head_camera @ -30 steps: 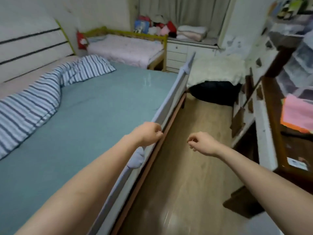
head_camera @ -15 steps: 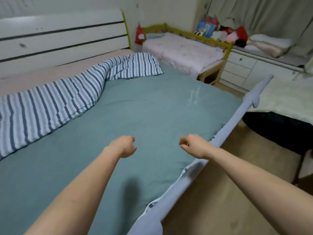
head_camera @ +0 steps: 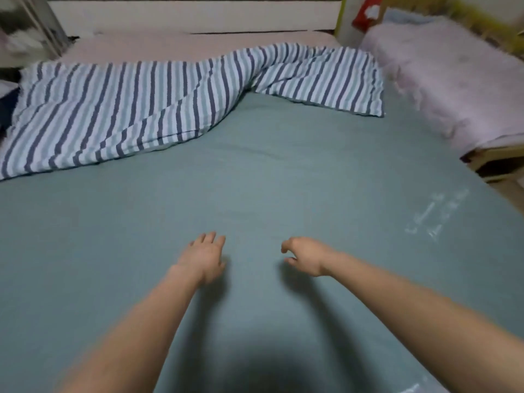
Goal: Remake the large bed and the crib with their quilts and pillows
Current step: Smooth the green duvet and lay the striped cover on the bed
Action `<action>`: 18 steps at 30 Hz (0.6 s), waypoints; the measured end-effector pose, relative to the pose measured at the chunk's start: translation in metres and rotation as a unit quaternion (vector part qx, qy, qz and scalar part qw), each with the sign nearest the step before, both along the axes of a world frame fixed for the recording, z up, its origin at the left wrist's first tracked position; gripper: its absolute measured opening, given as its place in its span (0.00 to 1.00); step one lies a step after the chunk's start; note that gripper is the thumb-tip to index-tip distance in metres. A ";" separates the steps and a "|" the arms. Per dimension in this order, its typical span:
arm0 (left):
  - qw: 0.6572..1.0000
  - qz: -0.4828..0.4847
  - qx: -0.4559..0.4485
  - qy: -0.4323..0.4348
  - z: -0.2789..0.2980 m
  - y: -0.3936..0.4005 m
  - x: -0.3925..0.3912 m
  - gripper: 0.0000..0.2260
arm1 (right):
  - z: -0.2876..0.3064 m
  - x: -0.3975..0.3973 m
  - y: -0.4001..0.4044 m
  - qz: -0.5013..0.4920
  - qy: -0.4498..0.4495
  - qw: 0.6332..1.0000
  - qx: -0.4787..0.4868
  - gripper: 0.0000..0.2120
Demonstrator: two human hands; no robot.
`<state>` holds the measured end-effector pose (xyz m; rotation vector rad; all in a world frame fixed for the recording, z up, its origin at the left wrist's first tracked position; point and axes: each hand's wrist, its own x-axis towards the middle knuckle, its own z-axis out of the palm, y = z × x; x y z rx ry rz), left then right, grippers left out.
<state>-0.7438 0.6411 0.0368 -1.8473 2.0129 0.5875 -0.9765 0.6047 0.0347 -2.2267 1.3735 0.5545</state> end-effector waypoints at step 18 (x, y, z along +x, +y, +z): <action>0.967 0.149 -0.202 0.032 -0.235 -0.285 -0.068 0.33 | -0.225 -0.009 -0.374 0.045 -0.124 0.967 -0.219 0.31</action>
